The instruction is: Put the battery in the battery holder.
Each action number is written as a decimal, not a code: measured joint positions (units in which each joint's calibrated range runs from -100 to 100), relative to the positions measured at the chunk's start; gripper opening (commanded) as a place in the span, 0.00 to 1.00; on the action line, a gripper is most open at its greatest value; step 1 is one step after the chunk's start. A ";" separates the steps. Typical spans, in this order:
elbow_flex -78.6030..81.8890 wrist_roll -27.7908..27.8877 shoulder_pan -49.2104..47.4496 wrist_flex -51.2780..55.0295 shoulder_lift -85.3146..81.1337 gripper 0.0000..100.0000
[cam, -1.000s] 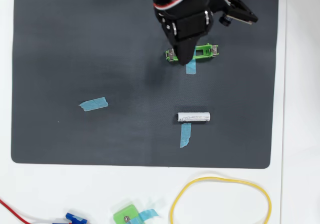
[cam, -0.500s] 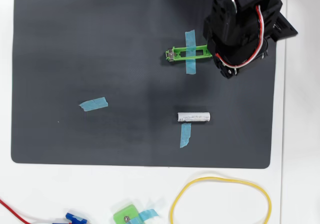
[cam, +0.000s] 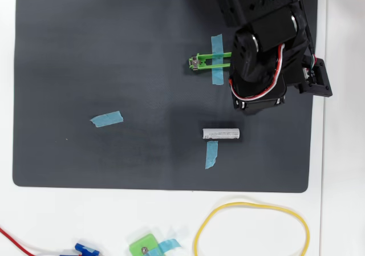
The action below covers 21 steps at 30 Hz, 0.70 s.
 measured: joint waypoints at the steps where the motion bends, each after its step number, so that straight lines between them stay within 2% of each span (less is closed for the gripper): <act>1: -0.09 0.00 0.00 -0.09 0.17 0.09; 10: -4.72 0.00 3.48 -0.09 1.02 0.10; 16: -12.70 0.36 3.82 -0.17 13.50 0.10; 18: -12.89 1.14 4.38 -0.09 14.35 0.14; 21: -13.79 1.14 5.50 -0.09 14.35 0.15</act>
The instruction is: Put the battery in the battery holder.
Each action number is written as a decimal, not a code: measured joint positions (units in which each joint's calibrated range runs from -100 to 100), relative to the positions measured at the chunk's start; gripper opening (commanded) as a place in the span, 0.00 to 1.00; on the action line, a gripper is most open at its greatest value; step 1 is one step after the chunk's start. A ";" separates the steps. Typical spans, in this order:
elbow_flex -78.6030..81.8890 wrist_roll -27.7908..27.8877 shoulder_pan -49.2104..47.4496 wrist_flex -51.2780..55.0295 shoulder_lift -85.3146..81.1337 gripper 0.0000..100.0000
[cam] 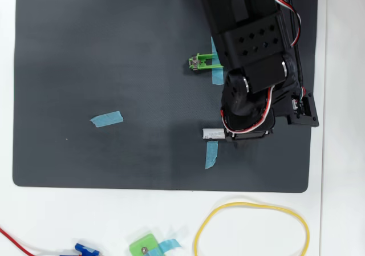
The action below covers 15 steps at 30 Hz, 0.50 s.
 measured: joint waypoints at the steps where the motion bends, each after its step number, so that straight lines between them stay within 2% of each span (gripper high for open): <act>1: -0.18 0.00 0.34 0.00 0.00 0.15; 12: -2.09 0.10 1.24 0.17 3.31 0.14; 15: -5.35 0.10 1.24 4.31 6.88 0.14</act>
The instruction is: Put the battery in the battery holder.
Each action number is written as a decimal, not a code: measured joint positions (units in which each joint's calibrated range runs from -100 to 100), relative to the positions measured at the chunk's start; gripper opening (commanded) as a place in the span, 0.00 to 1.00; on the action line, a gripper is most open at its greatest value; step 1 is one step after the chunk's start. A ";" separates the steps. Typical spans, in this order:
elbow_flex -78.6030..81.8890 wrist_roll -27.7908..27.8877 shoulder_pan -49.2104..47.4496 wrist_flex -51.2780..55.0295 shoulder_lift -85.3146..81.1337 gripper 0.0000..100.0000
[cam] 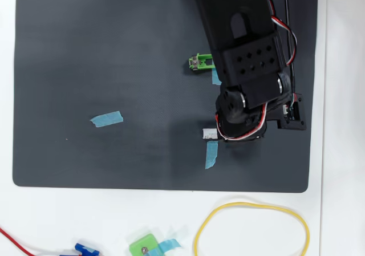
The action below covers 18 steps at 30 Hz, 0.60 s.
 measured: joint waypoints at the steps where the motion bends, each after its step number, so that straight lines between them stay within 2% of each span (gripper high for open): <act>1: -0.27 0.00 0.00 0.34 0.25 0.14; 15: -1.45 0.00 0.00 0.69 2.38 0.14; 18: -4.72 0.88 0.00 4.05 5.52 0.14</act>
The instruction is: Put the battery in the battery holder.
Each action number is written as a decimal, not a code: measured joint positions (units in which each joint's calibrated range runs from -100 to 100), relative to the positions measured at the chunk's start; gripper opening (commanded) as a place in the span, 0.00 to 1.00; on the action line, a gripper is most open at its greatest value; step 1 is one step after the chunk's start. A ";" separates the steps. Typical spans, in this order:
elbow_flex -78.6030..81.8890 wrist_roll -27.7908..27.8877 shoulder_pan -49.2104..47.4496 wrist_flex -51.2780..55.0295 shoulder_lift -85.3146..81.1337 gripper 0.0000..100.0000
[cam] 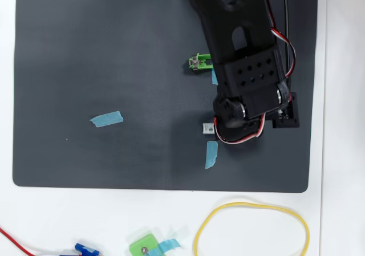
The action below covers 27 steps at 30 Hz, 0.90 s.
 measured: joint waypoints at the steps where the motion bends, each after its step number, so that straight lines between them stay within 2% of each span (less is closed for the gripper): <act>1: -1.36 0.00 0.00 1.21 1.02 0.14; 9: -6.53 0.00 -0.45 5.60 4.75 0.14; 14: -6.53 0.00 -0.45 5.68 4.75 0.00; 27: -6.53 0.00 -0.45 5.77 4.75 0.00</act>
